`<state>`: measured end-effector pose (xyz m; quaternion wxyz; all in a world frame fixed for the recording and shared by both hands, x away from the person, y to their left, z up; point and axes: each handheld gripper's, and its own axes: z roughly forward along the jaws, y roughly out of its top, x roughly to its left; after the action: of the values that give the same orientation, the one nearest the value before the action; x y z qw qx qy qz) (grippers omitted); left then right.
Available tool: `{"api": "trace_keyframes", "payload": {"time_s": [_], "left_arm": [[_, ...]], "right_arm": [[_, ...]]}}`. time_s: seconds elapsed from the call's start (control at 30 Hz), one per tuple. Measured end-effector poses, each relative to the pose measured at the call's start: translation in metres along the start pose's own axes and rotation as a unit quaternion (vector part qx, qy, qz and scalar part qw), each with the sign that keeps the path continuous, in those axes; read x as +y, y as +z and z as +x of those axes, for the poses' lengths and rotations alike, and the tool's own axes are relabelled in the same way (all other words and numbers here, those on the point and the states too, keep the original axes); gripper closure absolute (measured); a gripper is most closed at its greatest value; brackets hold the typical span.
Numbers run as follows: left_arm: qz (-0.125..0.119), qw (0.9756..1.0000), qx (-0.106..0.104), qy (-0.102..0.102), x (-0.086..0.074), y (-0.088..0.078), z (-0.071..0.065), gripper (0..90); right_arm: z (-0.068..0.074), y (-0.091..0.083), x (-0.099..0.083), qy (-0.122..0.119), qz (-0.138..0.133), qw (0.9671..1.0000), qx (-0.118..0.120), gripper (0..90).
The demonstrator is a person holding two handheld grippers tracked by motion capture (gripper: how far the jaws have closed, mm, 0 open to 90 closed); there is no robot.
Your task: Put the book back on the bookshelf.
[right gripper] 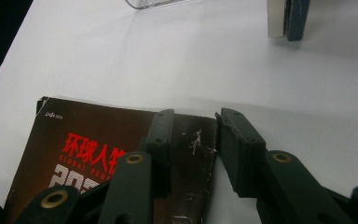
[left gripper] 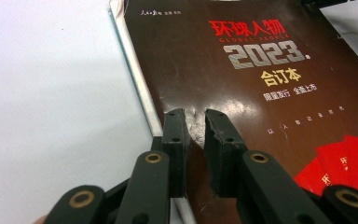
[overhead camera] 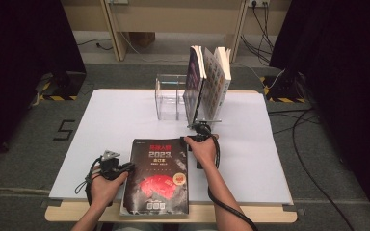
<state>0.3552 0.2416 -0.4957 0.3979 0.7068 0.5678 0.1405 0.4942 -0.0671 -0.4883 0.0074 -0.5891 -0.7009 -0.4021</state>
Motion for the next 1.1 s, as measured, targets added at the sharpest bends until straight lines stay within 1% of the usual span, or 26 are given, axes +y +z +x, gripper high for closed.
{"api": "trace_keyframes", "payload": {"time_s": [0.07, 0.17, 0.27, 0.37, 0.47, 0.57, 0.6, 0.67, 0.77, 0.8, 0.83, 0.87, 0.93, 1.0, 1.03, 1.07, 1.1], "left_arm": [[0.0, 1.0, 0.001, 0.001, 0.0, 0.0, 0.0, 78.4], [-0.002, 1.0, 0.002, -0.001, 0.0, 0.0, 0.0, 79.5], [0.0, 1.0, 0.003, 0.002, 0.0, 0.0, 0.0, 79.7], [-0.001, 1.0, 0.003, 0.0, 0.0, 0.0, -0.001, 79.7], [-0.001, 1.0, 0.004, 0.001, 0.0, 0.0, -0.001, 79.6], [-0.001, 1.0, 0.004, 0.001, 0.0, 0.0, -0.001, 79.5], [-0.001, 1.0, 0.004, 0.001, 0.0, 0.0, -0.001, 79.5], [-0.001, 1.0, 0.004, 0.002, 0.0, 0.0, -0.001, 79.4], [0.0, 1.0, 0.004, 0.003, 0.0, 0.0, -0.001, 79.4], [0.0, 1.0, 0.004, 0.003, 0.0, 0.0, -0.001, 79.3], [-0.002, 1.0, 0.003, 0.003, 0.0, 0.001, -0.001, 79.3], [-0.002, 1.0, 0.003, 0.006, 0.0, 0.001, -0.001, 79.1], [-0.001, 1.0, 0.001, 0.007, 0.0, 0.0, -0.001, 78.6], [-0.001, 1.0, -0.002, 0.006, 0.0, 0.0, 0.0, 77.8], [-0.001, 1.0, -0.002, 0.006, 0.0, 0.0, 0.0, 77.0], [-0.001, 1.0, -0.006, 0.003, 0.0, -0.001, 0.0, 75.9], [-0.001, 1.0, -0.006, 0.003, 0.0, -0.001, 0.0, 74.8]], "right_arm": [[0.0, -0.001, -0.001, 0.008, 0.002, 1.0, 0.003, 66.7], [-0.001, -0.003, -0.002, 0.011, 0.003, 0.9999, 0.007, 66.2], [-0.002, -0.004, -0.003, 0.014, 0.006, 0.9998, 0.012, 65.9], [-0.003, -0.005, -0.003, 0.024, 0.011, 0.9995, 0.02, 65.9], [-0.004, -0.005, -0.004, 0.026, 0.017, 0.9991, 0.029, 66.1], [-0.003, -0.006, -0.004, 0.027, 0.023, 0.9989, 0.028, 66.5], [-0.003, -0.006, -0.004, 0.025, 0.023, 0.9991, 0.027, 67.6], [-0.003, -0.006, -0.005, 0.026, 0.024, 0.9991, 0.024, 69.5], [-0.003, -0.006, -0.005, 0.028, 0.033, 0.9987, 0.028, 73.7], [-0.003, -0.006, -0.005, 0.028, 0.033, 0.9987, 0.028, 73.7], [-0.003, -0.007, -0.005, 0.031, 0.04, 0.9982, 0.032, 76.6], [-0.004, -0.007, -0.006, 0.04, 0.037, 0.9978, 0.037, 82.1], [-0.002, -0.01, -0.006, 0.047, 0.032, 0.9974, 0.044, 85.7], [0.002, -0.012, -0.006, 0.044, 0.024, 0.9977, 0.046, 87.0], [0.002, -0.012, -0.006, 0.044, 0.024, 0.9977, 0.046, 87.0], [0.008, -0.017, -0.006, 0.036, 0.01, 0.9982, 0.047, 87.6], [0.01, -0.019, -0.006, 0.033, 0.003, 0.9983, 0.049, 87.7]]}}
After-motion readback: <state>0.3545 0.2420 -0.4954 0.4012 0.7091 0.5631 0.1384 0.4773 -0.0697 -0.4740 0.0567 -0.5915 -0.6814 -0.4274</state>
